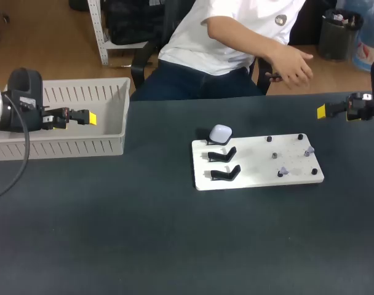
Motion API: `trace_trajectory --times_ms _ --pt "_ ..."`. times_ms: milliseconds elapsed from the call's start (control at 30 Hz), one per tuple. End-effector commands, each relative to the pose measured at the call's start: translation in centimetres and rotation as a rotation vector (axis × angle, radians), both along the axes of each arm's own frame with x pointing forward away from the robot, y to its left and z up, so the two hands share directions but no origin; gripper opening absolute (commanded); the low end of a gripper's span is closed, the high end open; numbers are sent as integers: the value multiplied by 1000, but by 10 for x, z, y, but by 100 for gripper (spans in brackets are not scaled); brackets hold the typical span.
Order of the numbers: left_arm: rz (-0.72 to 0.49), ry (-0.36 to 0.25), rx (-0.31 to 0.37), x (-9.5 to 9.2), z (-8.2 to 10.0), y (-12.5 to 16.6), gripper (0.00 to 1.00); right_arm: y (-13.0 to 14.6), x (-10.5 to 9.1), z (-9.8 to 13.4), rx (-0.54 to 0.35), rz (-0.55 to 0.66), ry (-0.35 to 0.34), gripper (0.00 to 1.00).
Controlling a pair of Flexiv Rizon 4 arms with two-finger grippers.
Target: Pick up each earbud case from the left stands, insert the matching earbuds, close the lid, and place the case in the box.
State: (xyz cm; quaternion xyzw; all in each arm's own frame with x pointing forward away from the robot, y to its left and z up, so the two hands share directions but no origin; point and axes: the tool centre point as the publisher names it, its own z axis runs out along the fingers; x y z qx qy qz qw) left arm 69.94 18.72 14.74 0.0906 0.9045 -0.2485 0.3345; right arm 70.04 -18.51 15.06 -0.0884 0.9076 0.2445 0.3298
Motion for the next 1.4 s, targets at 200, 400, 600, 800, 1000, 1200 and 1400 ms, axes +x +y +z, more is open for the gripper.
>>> trace_trajectory --times_ms 200,400,600,800,1000,1200,1400 --pt "5 10 11 1 2 -2 100 0 0 0 -2 0 0 100" --pt "5 10 11 1 2 -2 100 0 0 0 -2 0 0 100" --pt "-252 -142 -103 4 6 -9 100 0 0 0 -2 0 0 100" --pt "-593 -399 -232 6 10 -18 100 0 0 0 -2 0 0 100" --pt "-861 -545 -235 0 20 -28 100 0 0 0 -2 0 0 100" --pt "-917 -567 -186 0 27 -36 100 0 0 0 -2 0 0 100" --pt "-917 -567 -186 0 27 -36 100 0 0 0 -2 0 0 100"
